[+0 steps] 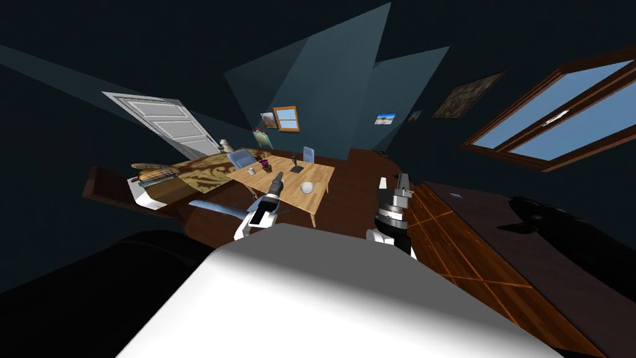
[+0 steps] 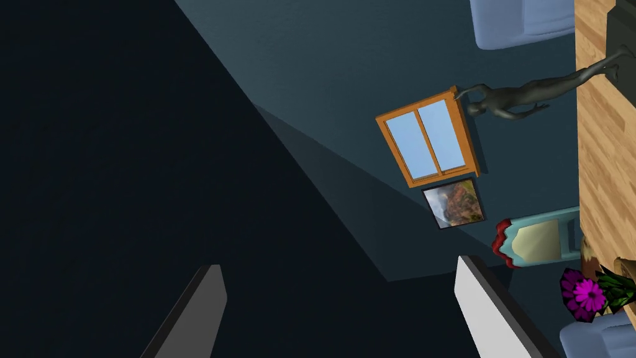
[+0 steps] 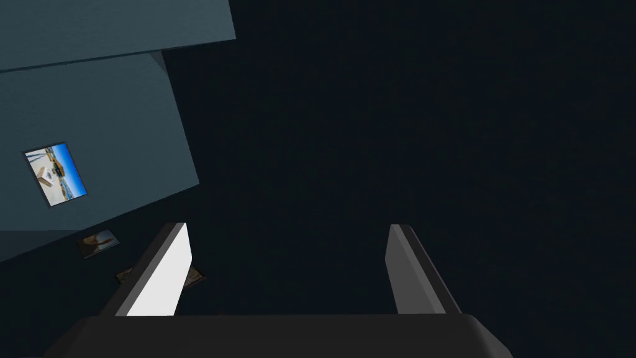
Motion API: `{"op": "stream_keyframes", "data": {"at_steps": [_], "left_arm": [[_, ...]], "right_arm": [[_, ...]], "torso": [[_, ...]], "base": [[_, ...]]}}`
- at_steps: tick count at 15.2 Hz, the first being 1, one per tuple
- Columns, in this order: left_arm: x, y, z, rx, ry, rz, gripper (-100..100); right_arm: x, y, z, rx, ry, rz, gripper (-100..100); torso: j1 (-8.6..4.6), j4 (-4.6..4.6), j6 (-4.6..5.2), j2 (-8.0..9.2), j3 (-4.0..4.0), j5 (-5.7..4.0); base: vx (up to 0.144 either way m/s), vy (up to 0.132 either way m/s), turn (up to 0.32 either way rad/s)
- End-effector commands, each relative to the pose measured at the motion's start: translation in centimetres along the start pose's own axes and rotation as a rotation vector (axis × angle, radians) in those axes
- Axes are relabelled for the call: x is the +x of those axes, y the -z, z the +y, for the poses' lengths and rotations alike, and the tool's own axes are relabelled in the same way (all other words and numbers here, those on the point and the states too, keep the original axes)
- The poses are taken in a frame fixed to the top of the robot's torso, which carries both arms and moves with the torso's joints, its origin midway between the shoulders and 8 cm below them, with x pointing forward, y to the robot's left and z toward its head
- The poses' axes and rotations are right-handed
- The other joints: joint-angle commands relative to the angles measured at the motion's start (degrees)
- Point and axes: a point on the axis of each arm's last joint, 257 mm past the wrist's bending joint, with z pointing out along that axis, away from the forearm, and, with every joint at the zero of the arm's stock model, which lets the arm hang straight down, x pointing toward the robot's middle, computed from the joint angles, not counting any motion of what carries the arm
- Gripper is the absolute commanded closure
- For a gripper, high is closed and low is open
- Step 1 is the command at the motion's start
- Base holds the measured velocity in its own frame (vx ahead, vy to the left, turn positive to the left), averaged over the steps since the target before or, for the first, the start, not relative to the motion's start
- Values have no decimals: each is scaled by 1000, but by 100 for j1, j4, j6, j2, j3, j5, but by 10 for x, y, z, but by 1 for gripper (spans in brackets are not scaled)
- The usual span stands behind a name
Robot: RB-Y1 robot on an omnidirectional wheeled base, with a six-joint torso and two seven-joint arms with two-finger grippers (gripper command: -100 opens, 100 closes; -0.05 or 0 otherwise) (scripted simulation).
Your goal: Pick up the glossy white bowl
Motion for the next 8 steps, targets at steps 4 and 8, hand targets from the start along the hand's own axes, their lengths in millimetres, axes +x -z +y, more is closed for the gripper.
{"op": "stream_keyframes", "data": {"at_steps": [4, 8], "left_arm": [[-25, 0, 44, -136, -7, -30, -100], [-38, 3, 67, -213, -6, -47, -100]], "right_arm": [[0, 0, 0, 0, 0, 0, 0], [0, 0, 0, 0, 0, 0, 0]], "torso": [[0, -1, 0, -2, -1, 1], [0, 0, 1, -2, -1, 0]], "base": [[-28, -25, -180], [-24, -28, -190]]}}
